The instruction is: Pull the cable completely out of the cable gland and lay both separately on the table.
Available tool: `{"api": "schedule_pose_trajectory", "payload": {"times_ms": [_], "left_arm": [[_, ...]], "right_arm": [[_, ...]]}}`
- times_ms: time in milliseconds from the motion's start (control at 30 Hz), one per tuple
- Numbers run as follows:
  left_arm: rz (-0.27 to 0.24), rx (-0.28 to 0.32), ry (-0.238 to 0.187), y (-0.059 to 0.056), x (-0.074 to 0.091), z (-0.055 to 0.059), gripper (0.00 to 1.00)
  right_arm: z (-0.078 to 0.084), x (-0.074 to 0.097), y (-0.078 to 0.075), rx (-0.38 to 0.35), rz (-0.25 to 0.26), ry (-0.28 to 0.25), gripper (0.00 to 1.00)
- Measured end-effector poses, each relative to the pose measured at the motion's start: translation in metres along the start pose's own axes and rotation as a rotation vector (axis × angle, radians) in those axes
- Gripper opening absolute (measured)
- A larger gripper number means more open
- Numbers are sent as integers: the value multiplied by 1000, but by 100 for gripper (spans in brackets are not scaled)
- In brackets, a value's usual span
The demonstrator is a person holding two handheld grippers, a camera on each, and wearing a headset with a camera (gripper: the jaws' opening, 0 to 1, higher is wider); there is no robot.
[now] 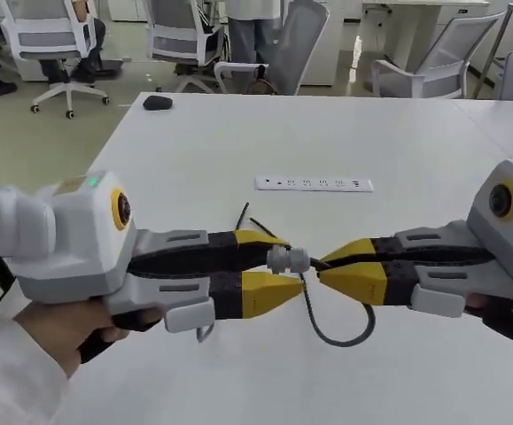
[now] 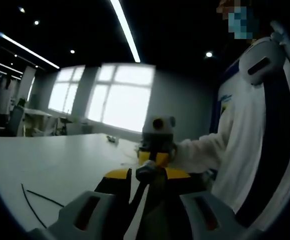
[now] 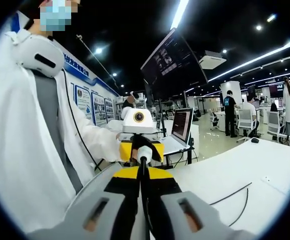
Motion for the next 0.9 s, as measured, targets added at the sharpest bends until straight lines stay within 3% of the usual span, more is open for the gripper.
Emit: {"api": "schedule_pose_trajectory", "payload": {"times_ms": [267,467,900], "left_arm": [[34,22,-2,-2,-6,0,17],[40,114,10,-2,-7,-1,16],[12,94,49,2,-2,4,15]], "right_arm": [[1,3,2,-12,0,-8,2],[1,4,1,-53,2,-10,3],[6,-3,-6,16,15,79,3]]}}
Point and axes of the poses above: the centre of the closed fingertips' face, and the gripper's own axes: x roughly backward along the fingers, y roughly to its left, z roughly out of its underside, the point moved 8 cm from there along x, roughly backward along the fingers, and after that the axes turned 7 degrees about -x, right-handed, at the moved point
